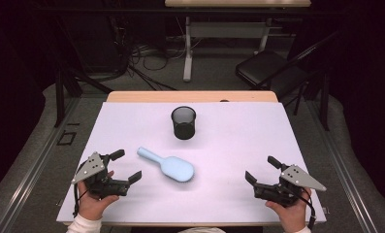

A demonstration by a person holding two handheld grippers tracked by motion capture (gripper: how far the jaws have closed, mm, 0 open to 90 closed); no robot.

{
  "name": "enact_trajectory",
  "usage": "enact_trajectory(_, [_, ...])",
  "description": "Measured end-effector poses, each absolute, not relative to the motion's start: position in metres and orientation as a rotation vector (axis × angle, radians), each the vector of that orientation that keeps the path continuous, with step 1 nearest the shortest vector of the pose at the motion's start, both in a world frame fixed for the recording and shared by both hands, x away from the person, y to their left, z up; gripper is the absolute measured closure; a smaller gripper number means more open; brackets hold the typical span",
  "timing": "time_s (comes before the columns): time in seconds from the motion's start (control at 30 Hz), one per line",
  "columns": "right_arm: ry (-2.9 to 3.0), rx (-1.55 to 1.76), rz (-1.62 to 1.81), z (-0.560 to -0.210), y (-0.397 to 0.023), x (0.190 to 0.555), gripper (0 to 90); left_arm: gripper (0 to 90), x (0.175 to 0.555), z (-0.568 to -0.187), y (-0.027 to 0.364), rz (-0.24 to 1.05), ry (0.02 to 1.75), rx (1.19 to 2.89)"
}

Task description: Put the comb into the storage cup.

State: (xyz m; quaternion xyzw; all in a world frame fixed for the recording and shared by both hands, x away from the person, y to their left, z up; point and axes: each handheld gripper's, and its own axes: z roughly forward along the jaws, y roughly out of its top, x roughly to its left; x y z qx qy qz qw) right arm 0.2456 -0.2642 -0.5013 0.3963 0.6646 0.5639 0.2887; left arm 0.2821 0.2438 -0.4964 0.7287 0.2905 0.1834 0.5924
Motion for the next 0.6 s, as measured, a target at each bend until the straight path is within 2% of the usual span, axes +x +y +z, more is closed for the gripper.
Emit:
enact_trajectory(0.3, [1.779, 1.068, 1.476, -0.5035, -0.263, 0.2453, 6.4, 5.0, 0.2861, -0.496, 0.2451, 0.413, 0.717, 1.705])
enact_trajectory(0.6, [1.778, 1.077, 1.469, -0.5057, -0.2643, 0.2481, 6.7, 5.0, 0.2848, -0.4934, 0.2436, 0.415, 0.699, 1.724])
